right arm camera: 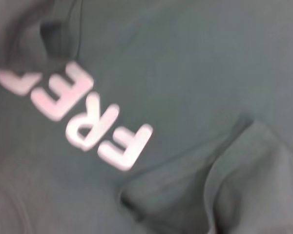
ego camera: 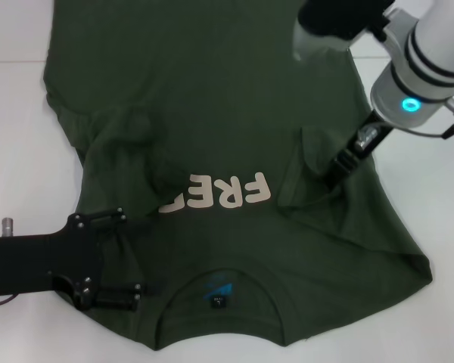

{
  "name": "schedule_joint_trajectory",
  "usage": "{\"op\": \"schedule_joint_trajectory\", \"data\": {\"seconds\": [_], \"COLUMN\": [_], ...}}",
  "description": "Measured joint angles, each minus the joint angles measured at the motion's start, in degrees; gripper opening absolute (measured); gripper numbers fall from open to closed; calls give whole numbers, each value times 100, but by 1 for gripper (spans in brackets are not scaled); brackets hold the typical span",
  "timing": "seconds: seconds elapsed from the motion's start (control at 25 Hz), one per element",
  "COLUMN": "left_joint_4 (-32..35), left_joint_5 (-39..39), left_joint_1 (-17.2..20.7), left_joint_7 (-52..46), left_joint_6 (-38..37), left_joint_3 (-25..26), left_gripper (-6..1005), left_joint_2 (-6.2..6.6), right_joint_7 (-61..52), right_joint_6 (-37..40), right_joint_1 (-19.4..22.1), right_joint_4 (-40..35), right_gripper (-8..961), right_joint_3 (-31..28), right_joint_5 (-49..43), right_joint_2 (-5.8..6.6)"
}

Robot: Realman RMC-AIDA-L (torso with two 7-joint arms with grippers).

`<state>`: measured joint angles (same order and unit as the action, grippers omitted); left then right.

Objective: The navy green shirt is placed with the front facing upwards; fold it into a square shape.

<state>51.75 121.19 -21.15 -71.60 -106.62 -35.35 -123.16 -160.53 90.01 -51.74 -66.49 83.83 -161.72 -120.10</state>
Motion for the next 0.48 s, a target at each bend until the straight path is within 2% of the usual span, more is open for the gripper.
{"op": "schedule_joint_trajectory", "data": {"seconds": [0.2, 0.48], "left_joint_4": [-25, -23], "left_joint_5": [0, 30], "left_joint_1": [15, 52], "left_joint_7": [-2, 22], "left_joint_6": [0, 1], "left_joint_3": [51, 55], "left_gripper": [898, 898], "left_joint_2": [11, 12], "right_joint_7": [7, 19], "right_joint_6": [47, -360], "right_joint_1": [41, -16], "right_joint_4": [61, 715], "right_gripper": [851, 776], "right_joint_3": [287, 477], "right_joint_5": [60, 328], "right_joint_2": [-14, -23]}}
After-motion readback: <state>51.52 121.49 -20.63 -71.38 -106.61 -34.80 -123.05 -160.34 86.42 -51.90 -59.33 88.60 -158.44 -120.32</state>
